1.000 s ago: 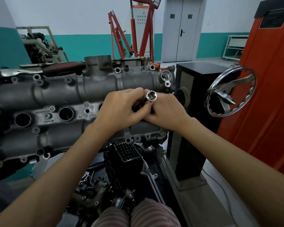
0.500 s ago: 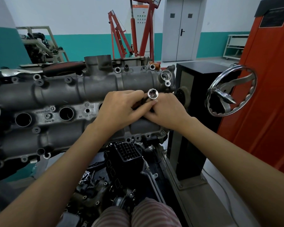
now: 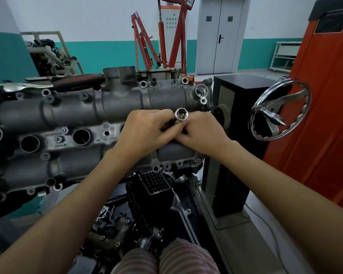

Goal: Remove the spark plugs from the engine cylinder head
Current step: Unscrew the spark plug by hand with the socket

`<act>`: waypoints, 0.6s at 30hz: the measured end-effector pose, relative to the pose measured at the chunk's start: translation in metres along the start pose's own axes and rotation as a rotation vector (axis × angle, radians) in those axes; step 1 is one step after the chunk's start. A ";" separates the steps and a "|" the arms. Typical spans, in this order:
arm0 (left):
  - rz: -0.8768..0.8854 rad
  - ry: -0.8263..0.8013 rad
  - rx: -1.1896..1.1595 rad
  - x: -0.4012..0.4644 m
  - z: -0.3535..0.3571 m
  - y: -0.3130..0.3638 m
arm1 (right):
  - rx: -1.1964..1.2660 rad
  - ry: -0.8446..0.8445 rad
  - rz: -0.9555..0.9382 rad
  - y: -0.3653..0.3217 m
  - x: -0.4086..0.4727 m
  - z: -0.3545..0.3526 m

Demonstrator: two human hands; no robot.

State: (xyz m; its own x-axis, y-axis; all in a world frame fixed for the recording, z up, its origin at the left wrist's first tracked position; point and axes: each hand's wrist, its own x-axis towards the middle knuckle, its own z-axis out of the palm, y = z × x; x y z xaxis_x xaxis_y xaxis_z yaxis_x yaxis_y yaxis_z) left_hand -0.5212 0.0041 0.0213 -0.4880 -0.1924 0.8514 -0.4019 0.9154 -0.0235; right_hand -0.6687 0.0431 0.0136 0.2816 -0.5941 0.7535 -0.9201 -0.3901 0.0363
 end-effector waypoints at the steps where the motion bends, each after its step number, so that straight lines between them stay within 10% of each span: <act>1: -0.003 -0.009 -0.001 0.000 0.000 0.000 | -0.010 0.003 -0.005 0.000 0.000 0.000; 18: -0.020 -0.008 0.009 0.001 -0.002 0.004 | 0.020 -0.035 0.013 -0.001 0.001 -0.003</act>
State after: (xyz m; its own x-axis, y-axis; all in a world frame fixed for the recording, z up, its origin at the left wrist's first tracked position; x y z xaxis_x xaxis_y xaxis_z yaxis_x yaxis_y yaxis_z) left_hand -0.5218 0.0082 0.0230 -0.4861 -0.2137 0.8474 -0.4189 0.9079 -0.0114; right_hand -0.6687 0.0448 0.0160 0.2795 -0.6229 0.7307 -0.9182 -0.3960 0.0135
